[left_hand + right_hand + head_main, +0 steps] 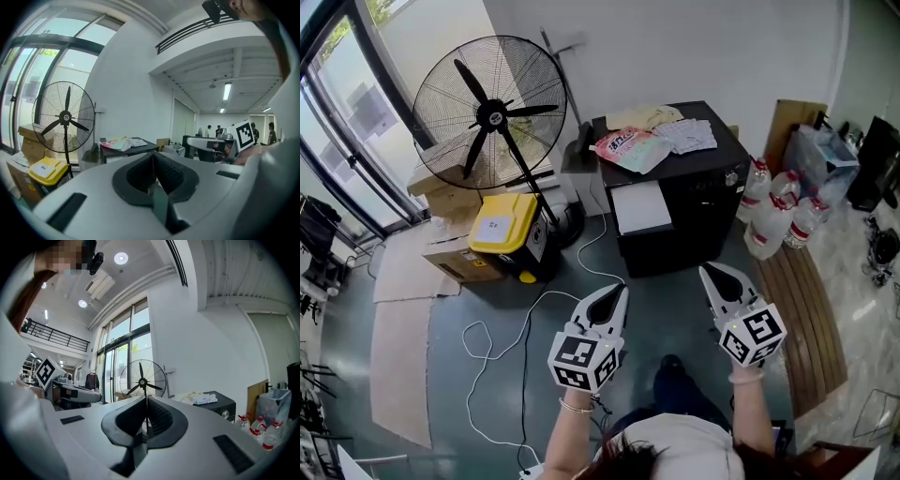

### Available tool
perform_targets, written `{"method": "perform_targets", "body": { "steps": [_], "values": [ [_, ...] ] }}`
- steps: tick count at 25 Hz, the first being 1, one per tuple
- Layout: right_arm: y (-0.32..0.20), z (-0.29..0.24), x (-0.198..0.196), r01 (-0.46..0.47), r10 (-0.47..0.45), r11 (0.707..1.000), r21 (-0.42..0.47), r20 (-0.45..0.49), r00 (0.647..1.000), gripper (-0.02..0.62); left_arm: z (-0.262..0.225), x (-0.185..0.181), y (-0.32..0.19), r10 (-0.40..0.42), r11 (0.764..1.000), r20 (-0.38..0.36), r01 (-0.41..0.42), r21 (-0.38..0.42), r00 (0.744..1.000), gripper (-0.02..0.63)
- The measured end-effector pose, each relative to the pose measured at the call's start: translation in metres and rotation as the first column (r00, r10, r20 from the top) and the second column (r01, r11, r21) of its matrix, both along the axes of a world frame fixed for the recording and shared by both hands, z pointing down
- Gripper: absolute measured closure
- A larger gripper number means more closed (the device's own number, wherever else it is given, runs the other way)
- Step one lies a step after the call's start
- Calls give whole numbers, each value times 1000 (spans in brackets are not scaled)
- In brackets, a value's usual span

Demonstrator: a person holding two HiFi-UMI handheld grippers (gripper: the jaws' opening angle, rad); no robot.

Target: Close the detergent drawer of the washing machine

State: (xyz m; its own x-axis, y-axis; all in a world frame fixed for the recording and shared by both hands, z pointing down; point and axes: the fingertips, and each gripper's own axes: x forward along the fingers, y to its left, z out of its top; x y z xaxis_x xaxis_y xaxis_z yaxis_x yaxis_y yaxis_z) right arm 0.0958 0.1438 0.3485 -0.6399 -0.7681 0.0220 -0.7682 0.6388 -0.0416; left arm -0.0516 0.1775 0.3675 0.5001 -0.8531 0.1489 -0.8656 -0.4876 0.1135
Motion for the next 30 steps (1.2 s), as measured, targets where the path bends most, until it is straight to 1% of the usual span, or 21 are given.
{"method": "perform_targets", "body": {
  "steps": [9,17,21,28,30],
  "values": [
    [-68,11,8,38,-39,999,-25,-28,999,568,5,3,-66,-50,999,1,50,-10,999,584],
    [-121,27,11,88,-91,995,-56,-41,995,566,20,0,-111,-102,994,-4,101,-49,995,560],
    [-140,39,8,126,-130,989,-76,-51,990,565,31,-2,-127,-127,989,0,126,-73,992,551],
    [-162,66,2,159,-167,981,-112,-62,984,554,51,-8,-141,-163,980,11,163,-113,987,543],
    [-166,74,1,154,-162,981,-122,-62,985,548,58,-11,-144,-172,977,18,173,-125,985,543]
  ]
}}
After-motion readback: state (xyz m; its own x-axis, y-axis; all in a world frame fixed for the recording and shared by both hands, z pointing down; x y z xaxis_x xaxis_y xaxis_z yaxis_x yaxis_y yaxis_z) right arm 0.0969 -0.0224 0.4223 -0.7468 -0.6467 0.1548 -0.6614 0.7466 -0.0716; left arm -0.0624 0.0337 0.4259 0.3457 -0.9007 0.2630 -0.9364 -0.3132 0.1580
